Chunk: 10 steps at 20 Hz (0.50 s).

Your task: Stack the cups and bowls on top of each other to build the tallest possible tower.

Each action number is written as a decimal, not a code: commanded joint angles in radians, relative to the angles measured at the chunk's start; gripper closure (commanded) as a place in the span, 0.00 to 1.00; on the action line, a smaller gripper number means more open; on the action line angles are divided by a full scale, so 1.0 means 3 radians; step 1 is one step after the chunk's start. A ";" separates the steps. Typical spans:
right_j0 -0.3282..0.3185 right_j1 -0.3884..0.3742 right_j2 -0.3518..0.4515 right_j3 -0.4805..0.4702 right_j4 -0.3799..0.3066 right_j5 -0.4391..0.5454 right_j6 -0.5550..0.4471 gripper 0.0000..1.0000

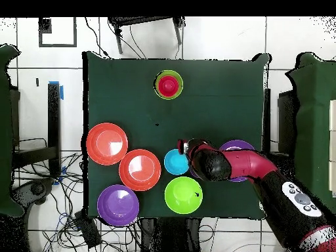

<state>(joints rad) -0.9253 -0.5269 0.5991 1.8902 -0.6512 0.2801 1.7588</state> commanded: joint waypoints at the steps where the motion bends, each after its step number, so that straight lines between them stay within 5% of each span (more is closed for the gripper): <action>1: 0.0097 0.0108 0.0133 0.0112 -0.0248 0.0195 -0.0323 0.00; 10: 0.0185 0.0133 0.0147 0.0129 -0.0228 0.0198 -0.0252 0.00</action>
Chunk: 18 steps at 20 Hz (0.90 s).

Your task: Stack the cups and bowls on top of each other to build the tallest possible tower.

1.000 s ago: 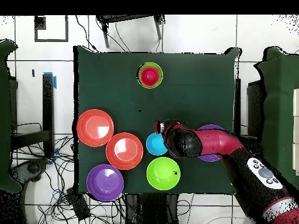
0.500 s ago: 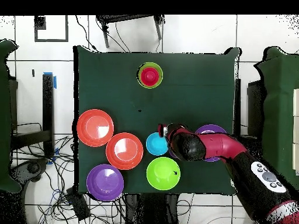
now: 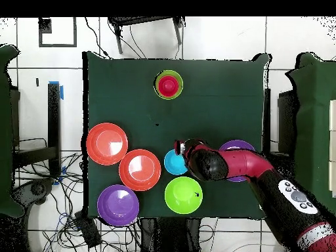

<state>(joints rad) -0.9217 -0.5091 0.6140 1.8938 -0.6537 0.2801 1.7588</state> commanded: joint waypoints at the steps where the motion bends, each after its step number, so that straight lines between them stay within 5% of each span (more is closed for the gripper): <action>1: 0.0186 0.0070 0.0092 0.0124 -0.0212 0.0200 -0.0236 0.00; 18: 0.0092 0.0054 0.0148 0.0164 -0.0239 0.0360 -0.0434 0.00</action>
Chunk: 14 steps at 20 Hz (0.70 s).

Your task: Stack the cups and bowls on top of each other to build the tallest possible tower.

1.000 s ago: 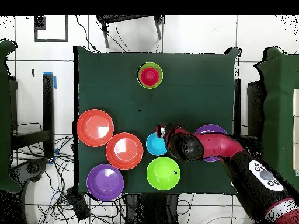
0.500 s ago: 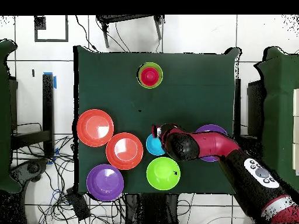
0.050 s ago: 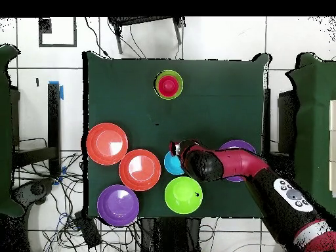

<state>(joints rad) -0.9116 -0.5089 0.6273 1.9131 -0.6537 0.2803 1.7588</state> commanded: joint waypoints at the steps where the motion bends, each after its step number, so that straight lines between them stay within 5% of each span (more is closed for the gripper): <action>1: 0.0045 0.0062 0.0112 0.0099 -0.0239 0.0367 -0.0449 0.00; 14: -0.0064 0.0132 0.0191 0.0075 -0.0248 0.0470 -0.0554 0.00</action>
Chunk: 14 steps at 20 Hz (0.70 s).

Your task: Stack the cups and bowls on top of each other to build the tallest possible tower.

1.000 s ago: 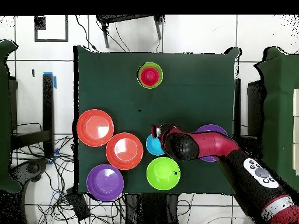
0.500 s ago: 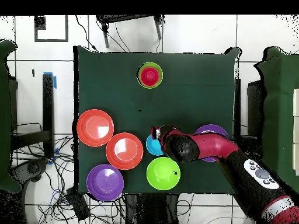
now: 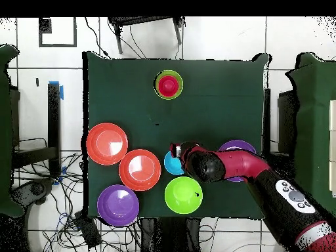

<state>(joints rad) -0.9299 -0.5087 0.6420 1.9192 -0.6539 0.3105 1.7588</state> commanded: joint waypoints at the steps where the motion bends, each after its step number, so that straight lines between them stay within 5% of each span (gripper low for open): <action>1: -0.0011 0.0136 0.0141 0.0055 -0.0257 0.0364 -0.0558 0.00; 14: -0.0237 0.0264 0.0232 -0.0054 -0.0351 0.0438 -0.0797 0.00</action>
<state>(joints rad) -0.9897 -0.4715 0.6786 1.9190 -0.6539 0.3122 1.7588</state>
